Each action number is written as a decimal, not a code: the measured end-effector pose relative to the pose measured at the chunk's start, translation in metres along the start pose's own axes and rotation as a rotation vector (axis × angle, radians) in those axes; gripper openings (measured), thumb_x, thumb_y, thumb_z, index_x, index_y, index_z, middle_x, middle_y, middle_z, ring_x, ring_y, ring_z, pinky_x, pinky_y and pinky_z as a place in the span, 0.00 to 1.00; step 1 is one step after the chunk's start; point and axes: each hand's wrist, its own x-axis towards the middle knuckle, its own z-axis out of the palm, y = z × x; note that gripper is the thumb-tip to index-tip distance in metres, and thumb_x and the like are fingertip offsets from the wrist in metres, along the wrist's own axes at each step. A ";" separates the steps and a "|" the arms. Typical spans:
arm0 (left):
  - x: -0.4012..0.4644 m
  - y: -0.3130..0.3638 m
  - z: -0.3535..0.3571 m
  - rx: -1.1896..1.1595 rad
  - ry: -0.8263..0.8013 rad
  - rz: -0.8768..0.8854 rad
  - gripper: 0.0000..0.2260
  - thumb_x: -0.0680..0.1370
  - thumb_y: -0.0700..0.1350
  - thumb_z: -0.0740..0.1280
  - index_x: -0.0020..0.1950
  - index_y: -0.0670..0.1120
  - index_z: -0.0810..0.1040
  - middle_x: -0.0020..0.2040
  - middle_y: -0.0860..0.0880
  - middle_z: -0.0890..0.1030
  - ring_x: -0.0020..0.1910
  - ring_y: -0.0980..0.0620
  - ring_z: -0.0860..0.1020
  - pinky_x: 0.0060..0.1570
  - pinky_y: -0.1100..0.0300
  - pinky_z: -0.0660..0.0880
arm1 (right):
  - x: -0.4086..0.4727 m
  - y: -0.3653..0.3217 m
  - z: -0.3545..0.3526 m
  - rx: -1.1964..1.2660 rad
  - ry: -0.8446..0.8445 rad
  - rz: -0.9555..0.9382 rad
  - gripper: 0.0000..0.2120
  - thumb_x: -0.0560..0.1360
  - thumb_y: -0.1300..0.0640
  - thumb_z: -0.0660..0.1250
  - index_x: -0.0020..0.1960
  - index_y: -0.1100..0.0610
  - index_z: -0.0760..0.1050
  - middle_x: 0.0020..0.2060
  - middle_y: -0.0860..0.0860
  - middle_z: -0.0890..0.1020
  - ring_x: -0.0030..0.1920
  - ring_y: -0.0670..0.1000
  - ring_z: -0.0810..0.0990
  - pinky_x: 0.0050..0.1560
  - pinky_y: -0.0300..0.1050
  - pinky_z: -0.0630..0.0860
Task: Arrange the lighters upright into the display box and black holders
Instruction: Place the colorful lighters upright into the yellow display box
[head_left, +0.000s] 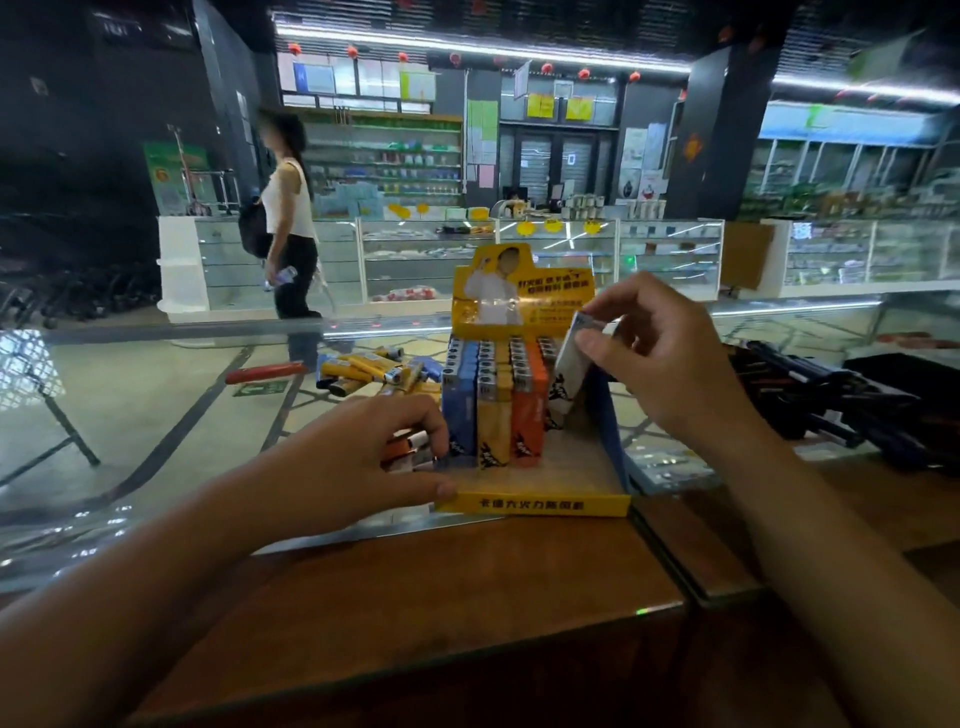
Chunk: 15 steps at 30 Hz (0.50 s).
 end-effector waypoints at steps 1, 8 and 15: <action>0.000 0.000 0.000 0.005 0.002 0.000 0.09 0.73 0.54 0.74 0.46 0.58 0.74 0.41 0.72 0.74 0.36 0.64 0.74 0.36 0.72 0.70 | -0.002 0.000 0.001 -0.048 -0.031 -0.009 0.06 0.76 0.58 0.72 0.50 0.53 0.76 0.39 0.34 0.78 0.33 0.40 0.74 0.35 0.30 0.69; 0.000 -0.002 -0.001 0.015 0.000 -0.002 0.08 0.73 0.57 0.73 0.46 0.59 0.76 0.44 0.69 0.76 0.38 0.62 0.75 0.38 0.71 0.70 | -0.005 0.002 0.007 -0.199 -0.102 -0.122 0.08 0.75 0.54 0.73 0.49 0.55 0.76 0.46 0.47 0.82 0.45 0.45 0.80 0.45 0.40 0.75; -0.001 0.005 -0.003 0.007 -0.011 -0.025 0.08 0.72 0.56 0.73 0.46 0.59 0.76 0.38 0.74 0.75 0.34 0.64 0.75 0.33 0.69 0.68 | -0.003 0.007 0.011 -0.272 -0.175 -0.179 0.08 0.74 0.54 0.73 0.47 0.56 0.75 0.47 0.49 0.77 0.47 0.49 0.75 0.45 0.42 0.71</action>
